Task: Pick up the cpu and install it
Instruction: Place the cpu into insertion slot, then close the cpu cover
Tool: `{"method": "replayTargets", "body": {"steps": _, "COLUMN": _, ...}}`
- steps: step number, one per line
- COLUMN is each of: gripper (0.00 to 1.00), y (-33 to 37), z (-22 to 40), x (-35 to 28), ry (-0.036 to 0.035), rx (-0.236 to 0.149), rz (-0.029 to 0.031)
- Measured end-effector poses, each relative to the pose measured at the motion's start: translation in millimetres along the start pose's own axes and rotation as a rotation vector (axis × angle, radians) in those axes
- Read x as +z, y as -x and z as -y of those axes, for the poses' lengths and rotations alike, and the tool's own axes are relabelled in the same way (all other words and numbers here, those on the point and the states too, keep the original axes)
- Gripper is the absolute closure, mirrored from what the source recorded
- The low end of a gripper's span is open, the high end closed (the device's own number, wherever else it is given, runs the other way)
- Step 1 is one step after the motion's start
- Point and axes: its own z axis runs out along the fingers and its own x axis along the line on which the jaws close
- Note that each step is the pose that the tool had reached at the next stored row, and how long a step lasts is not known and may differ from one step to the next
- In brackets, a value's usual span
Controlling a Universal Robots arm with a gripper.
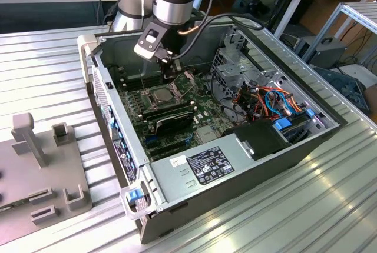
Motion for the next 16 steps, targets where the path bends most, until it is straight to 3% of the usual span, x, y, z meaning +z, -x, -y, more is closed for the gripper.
{"method": "replayTargets", "body": {"steps": 16, "gripper": 0.89, "y": 0.1, "z": -0.1, "x": -2.5, "ry": -0.0001, "rx": 0.002, "rz": 0.0001}}
